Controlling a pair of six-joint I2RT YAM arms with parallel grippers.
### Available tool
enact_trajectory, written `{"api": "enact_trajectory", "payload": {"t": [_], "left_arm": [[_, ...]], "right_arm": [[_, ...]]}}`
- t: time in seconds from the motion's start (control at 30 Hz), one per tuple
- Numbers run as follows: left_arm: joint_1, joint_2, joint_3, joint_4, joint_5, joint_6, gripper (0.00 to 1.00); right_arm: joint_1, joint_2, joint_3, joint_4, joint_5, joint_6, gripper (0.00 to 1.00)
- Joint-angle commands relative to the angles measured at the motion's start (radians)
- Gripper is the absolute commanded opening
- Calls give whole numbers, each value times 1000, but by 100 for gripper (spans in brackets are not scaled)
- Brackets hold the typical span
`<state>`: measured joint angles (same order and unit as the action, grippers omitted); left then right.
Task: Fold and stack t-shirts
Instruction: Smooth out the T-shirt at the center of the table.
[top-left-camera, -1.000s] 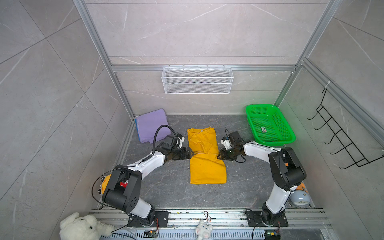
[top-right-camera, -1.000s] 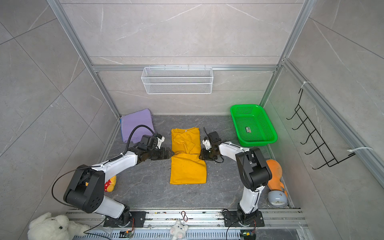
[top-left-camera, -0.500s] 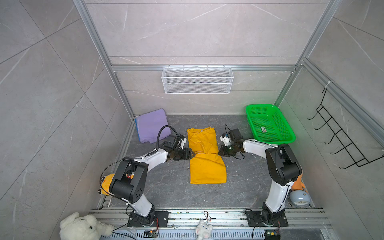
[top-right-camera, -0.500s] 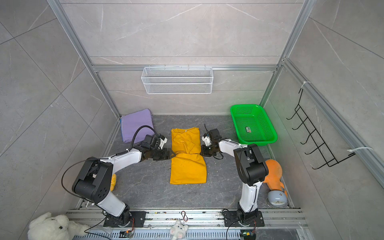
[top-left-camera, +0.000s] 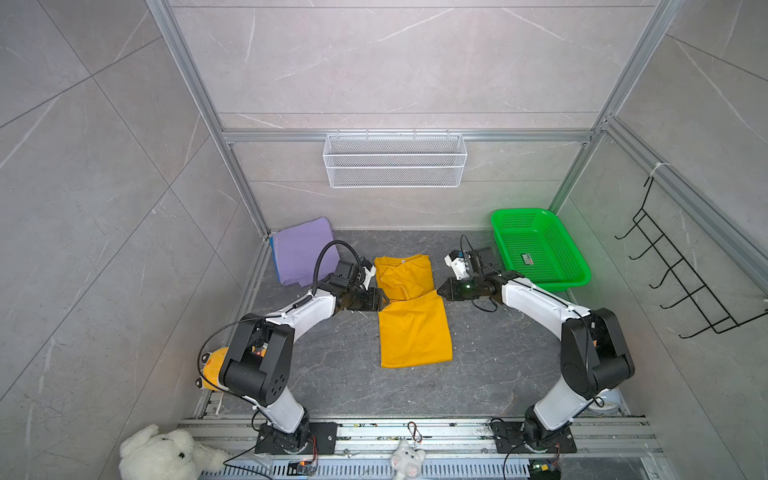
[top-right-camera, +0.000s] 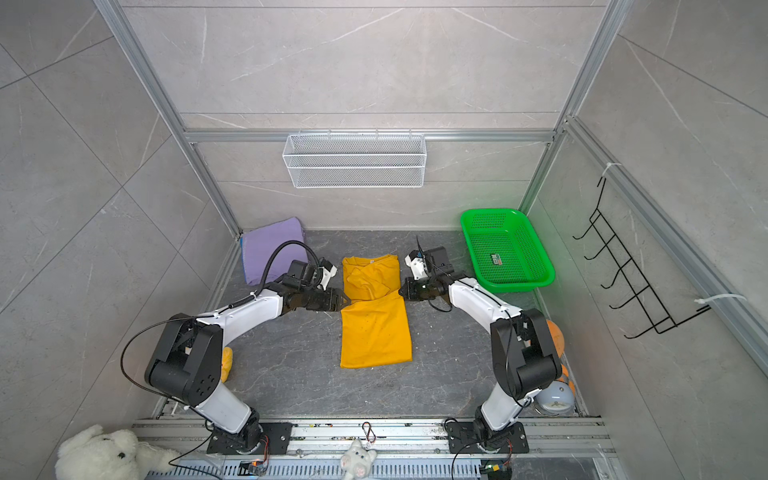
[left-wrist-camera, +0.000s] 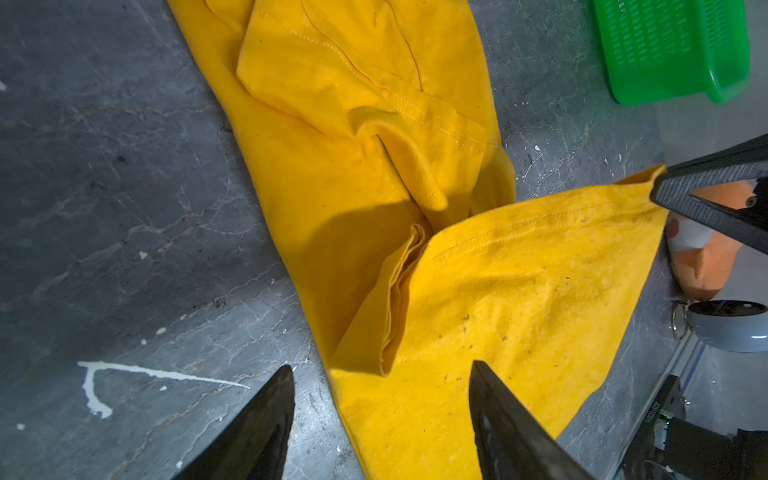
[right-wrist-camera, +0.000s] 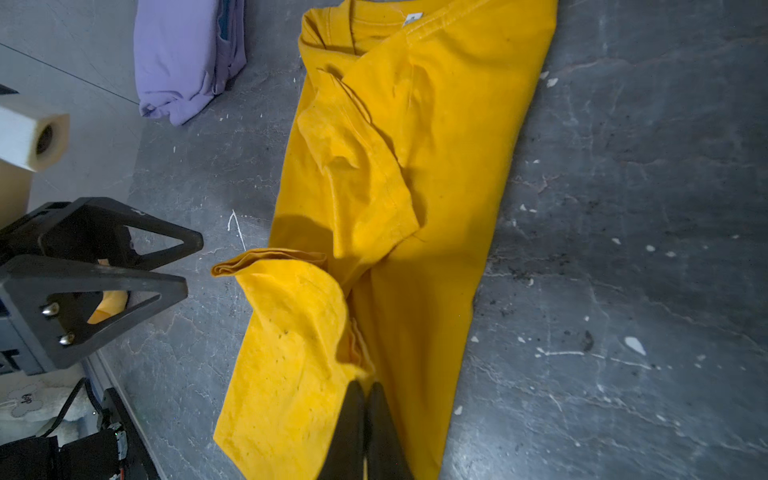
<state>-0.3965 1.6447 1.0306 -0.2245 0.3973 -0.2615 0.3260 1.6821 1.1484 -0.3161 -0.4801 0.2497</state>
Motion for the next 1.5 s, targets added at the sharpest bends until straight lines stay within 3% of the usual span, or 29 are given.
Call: {"api": "enact_trajectory", "payload": {"t": [0.0,0.37,0.67,0.7,0.77,0.87,1.07,1.3,1.47], "left_arm": [[4,26,47,-49,3,76,67],[-16,104,93,-87,-79,110,62],[-18,164,121,-50,-149,55,55],[-17,164,121,-50,-160,49,54],[-18,147,111,-48,-244,5,56],[-17,102,77,-23,-295,-36,57],[-19,108,76,31,-17,26,61],[-19,178,104,68,-31,13,54],[-19,240,153,40,-8,25,42]], "right_arm": [[1,24,24,-18,-14,3,0],[3,127,47,-3,-19,9,0],[0,271,154,-54,63,-11,4],[0,284,172,-77,89,-12,9],[0,273,174,-92,147,-6,40],[-1,203,133,-64,197,-11,67],[-1,112,109,-100,201,-36,73],[0,64,69,-100,179,-27,73],[0,35,37,-94,178,-25,73]]}}
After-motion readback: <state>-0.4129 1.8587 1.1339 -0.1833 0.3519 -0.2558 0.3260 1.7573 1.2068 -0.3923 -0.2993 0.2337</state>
